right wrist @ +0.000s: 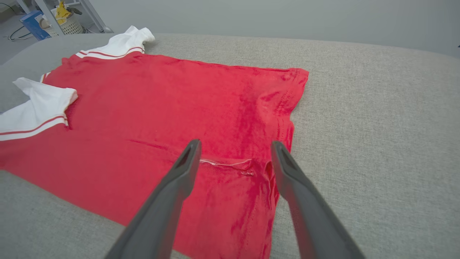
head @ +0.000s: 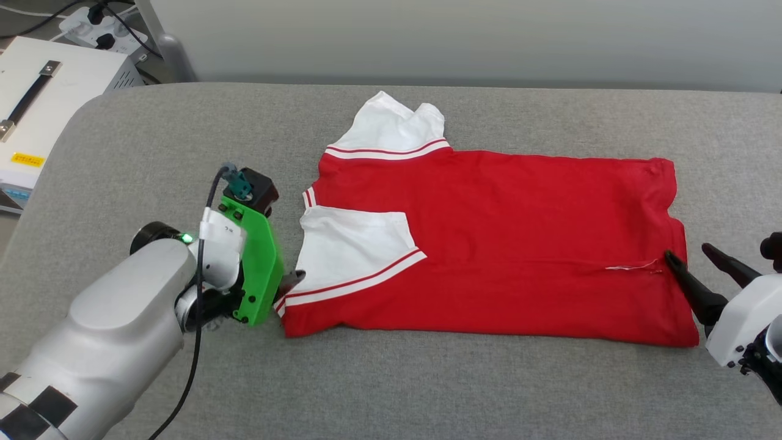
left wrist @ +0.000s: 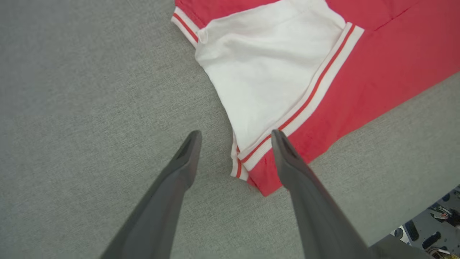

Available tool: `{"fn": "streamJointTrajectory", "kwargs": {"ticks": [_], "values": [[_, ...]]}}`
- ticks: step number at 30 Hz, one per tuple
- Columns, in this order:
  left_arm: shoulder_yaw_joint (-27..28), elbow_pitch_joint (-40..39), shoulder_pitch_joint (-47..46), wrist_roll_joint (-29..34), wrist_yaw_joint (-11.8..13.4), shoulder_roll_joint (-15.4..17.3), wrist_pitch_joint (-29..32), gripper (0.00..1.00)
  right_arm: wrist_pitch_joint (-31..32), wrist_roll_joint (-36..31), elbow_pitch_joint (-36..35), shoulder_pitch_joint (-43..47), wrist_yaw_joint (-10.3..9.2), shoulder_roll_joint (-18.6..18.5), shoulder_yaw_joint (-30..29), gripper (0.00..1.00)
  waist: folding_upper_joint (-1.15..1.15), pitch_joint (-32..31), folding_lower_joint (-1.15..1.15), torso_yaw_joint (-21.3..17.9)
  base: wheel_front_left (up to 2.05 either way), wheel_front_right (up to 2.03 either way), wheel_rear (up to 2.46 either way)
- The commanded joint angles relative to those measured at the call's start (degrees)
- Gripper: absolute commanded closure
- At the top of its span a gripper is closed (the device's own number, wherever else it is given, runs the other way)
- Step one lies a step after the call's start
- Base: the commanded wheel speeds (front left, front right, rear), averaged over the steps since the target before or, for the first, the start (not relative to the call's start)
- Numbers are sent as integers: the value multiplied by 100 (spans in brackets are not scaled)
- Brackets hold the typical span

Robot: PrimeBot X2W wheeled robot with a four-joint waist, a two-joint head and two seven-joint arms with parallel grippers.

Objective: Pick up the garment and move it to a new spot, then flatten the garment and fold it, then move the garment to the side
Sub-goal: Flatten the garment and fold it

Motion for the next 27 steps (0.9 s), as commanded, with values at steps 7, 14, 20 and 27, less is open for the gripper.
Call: {"fn": "streamJointTrajectory", "kwargs": {"ticks": [7,14,20,27], "values": [[-182,206,31,-282,25,-73,525,0,210,-160,-178,136,-5,218,-192,0,0,126,0,-102,0,0,0],[-249,791,177,-269,101,-295,412,0,311,-273,-238,13,-5,377,-245,0,0,362,0,-254,0,0,0],[-397,1244,375,-272,62,-467,376,0,328,-314,-208,-28,-5,462,-249,0,0,448,0,-302,0,0,0],[-435,1335,441,-418,5,-573,267,100,337,-353,-212,-89,-5,432,-276,0,0,363,0,-247,0,0,0]]}}
